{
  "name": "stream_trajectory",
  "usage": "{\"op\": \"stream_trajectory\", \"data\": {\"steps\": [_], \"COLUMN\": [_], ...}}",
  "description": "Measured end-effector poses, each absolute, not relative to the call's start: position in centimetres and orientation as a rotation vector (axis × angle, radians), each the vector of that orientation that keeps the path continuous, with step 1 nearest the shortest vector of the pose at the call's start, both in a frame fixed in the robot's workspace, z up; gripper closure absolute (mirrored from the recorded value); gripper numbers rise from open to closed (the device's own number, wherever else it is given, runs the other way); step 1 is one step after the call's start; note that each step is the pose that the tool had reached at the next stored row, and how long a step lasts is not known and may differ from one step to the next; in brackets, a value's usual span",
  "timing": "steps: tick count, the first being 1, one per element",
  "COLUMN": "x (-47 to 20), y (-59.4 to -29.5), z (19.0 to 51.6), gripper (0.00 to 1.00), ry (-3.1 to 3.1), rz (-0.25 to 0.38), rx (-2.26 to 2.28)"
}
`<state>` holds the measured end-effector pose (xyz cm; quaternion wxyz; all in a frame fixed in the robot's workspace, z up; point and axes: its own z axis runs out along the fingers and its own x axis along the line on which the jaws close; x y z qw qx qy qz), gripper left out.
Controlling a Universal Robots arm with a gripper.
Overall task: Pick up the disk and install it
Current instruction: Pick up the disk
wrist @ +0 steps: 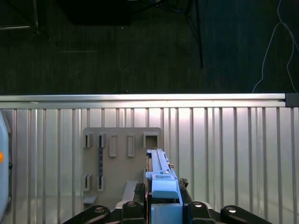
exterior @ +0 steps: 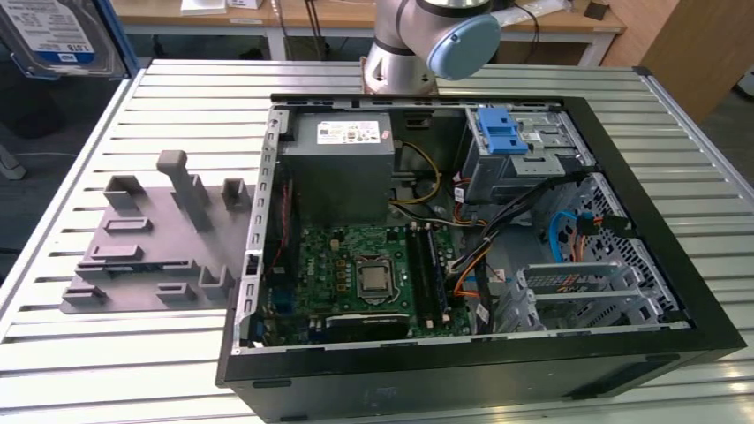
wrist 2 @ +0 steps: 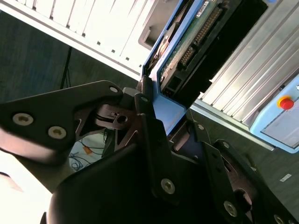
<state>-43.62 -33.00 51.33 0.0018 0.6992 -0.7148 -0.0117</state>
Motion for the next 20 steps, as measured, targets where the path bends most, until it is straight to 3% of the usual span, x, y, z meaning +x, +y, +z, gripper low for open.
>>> {"op": "stream_trajectory", "data": {"steps": [20], "x": [-43.6], "y": [-33.0], "z": [55.4], "gripper": [0.63], "ry": [-2.243], "rz": [-0.037], "rx": [2.194]}}
